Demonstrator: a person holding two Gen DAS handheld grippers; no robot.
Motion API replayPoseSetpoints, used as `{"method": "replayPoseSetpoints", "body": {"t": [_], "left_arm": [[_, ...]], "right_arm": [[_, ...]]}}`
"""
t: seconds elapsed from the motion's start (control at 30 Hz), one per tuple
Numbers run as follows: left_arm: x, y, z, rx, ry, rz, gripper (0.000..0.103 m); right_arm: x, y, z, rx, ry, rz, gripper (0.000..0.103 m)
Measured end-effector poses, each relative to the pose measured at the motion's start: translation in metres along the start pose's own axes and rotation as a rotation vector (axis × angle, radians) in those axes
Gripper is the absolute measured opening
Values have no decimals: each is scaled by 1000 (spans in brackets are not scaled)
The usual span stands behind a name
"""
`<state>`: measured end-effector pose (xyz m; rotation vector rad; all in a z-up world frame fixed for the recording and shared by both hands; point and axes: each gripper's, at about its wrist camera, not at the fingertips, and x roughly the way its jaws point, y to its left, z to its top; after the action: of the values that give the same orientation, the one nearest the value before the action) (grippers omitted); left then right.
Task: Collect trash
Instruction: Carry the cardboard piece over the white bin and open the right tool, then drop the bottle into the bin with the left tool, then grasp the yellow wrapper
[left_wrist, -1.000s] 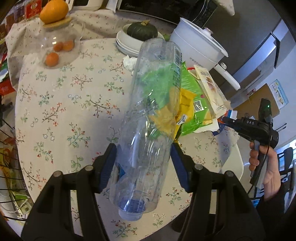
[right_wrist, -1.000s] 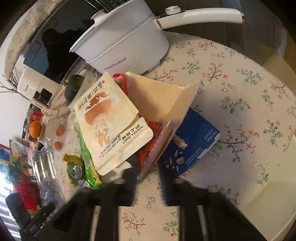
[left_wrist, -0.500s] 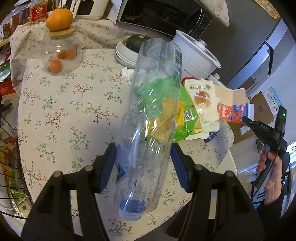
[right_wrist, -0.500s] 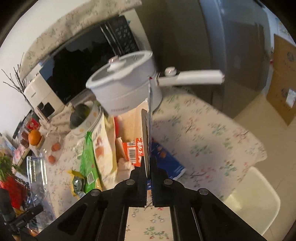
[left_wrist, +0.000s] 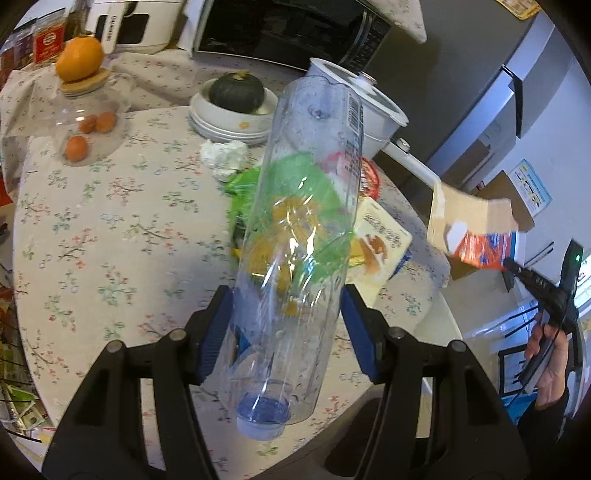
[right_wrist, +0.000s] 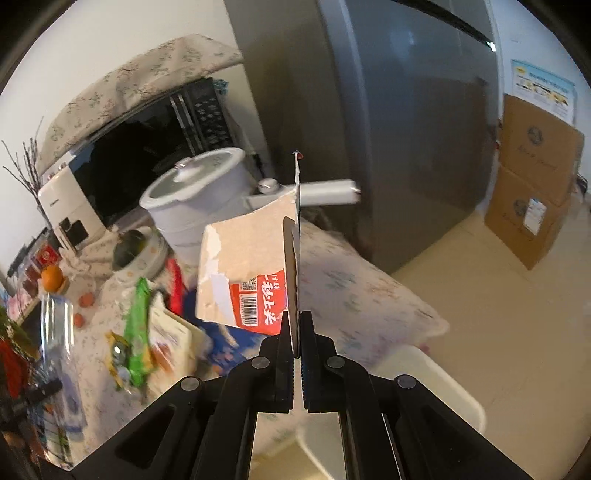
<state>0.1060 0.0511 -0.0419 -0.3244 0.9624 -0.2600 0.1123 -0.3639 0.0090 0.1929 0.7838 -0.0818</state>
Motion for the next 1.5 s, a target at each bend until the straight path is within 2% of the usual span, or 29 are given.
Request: {"method": "replayPoseSetpoints", "body": {"t": [0.13, 0.3, 0.47, 0.67, 0.83, 1.0, 1.2, 1.3, 1.37, 1.43, 1.5], "left_arm": [[7, -22, -3, 36, -3, -33, 61], [12, -49, -8, 75, -2, -80, 61], [21, -84, -19, 135, 20, -126, 61], [43, -130, -30, 214, 57, -179, 61], [65, -170, -43, 275, 100, -230, 61], [87, -210, -55, 317, 147, -281, 61], [120, -248, -68, 297, 160, -356, 61], [142, -263, -76, 289, 169, -367, 61], [155, -268, -81, 289, 173, -363, 61], [166, -270, -84, 270, 179, -366, 62], [178, -274, -87, 242, 187, -368, 62]], "right_arm": [[-21, -36, -19, -1, 40, -47, 3], [-28, -81, -49, 33, 121, -105, 3], [-9, -108, -83, 43, 250, -125, 3], [35, -110, -115, 16, 408, -130, 4], [58, -116, -133, 1, 502, -163, 4], [53, -135, -138, 23, 506, -165, 4], [66, -151, -134, 102, 510, -90, 6], [65, -153, -133, 133, 513, -45, 20], [56, -154, -126, 143, 476, -43, 51], [43, -153, -118, 123, 424, -56, 59], [33, -152, -111, 109, 394, -72, 59]]}}
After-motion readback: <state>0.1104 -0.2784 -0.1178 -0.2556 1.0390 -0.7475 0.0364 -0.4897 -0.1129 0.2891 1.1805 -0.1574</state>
